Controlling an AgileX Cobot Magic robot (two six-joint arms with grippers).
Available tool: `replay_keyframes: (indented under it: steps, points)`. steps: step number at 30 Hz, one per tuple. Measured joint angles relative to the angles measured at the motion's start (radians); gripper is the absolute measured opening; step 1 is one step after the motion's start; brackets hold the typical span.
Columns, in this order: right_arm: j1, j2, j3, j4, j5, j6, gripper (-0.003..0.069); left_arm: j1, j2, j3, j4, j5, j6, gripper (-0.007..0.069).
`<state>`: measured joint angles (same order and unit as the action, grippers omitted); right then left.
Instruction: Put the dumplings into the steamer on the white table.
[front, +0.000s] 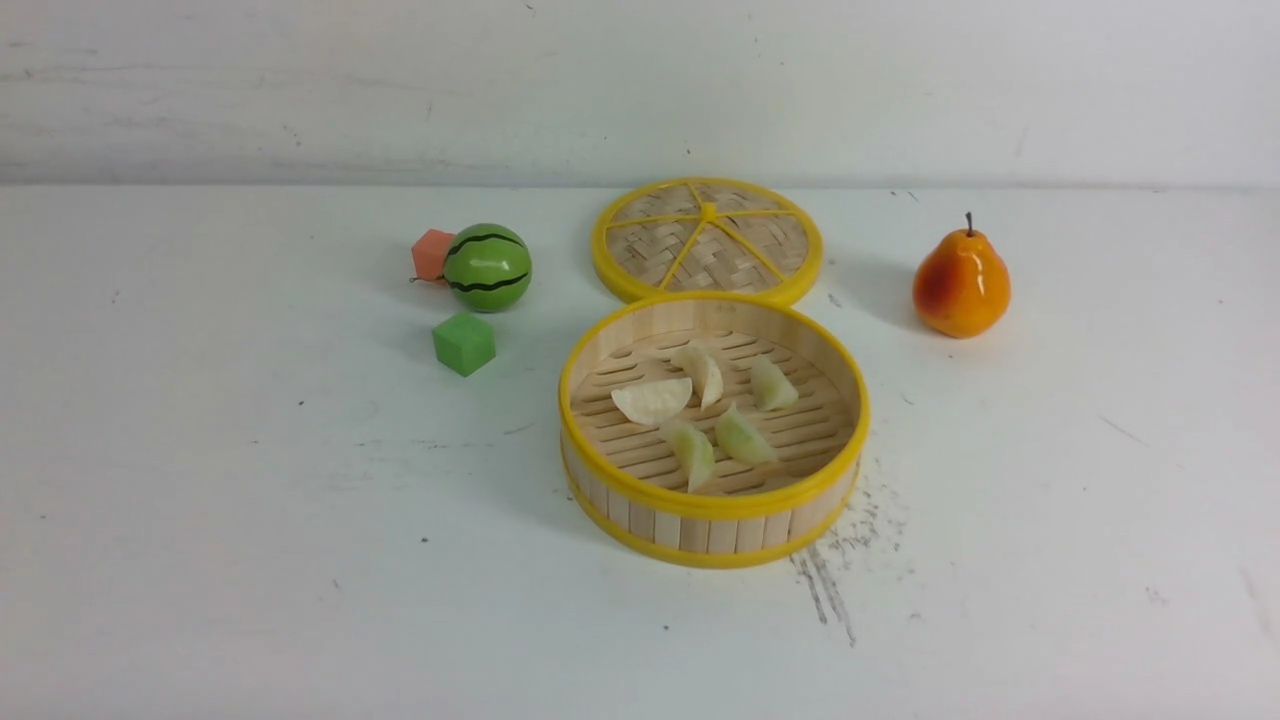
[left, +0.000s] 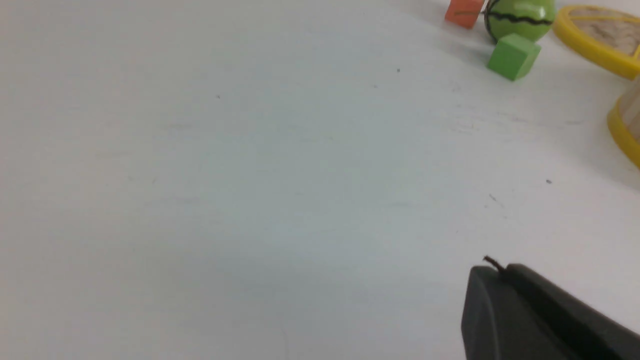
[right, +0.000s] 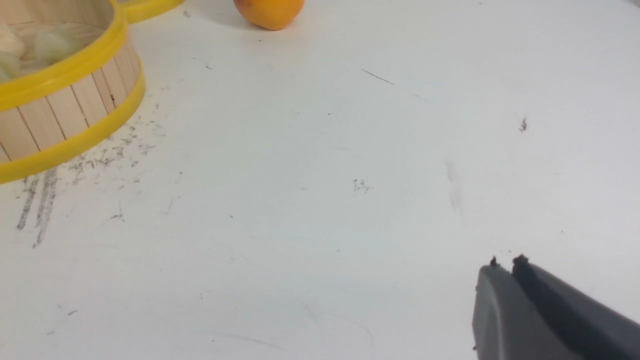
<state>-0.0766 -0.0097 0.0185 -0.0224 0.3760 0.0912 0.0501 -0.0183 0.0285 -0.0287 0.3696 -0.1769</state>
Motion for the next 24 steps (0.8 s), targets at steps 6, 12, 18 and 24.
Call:
replay_keyframes:
  steps: [6, 12, 18, 24]
  points:
    - [0.000, 0.000, 0.000, 0.000, 0.000, 0.000, 0.0041, -0.030, 0.000, 0.001, 0.003, 0.010, 0.019, -0.0014]
    - [0.000, 0.000, 0.000, 0.000, 0.000, 0.000, 0.0044, -0.034, 0.000, 0.001, 0.003, 0.010, 0.019, -0.0014]
    - [0.000, 0.000, 0.000, 0.000, 0.000, 0.000, 0.0052, -0.034, 0.000, 0.001, 0.003, 0.009, 0.019, -0.0014]
    - [0.000, 0.000, 0.000, 0.000, 0.000, 0.000, 0.0061, -0.034, 0.000, 0.001, 0.003, 0.008, 0.019, -0.0014]
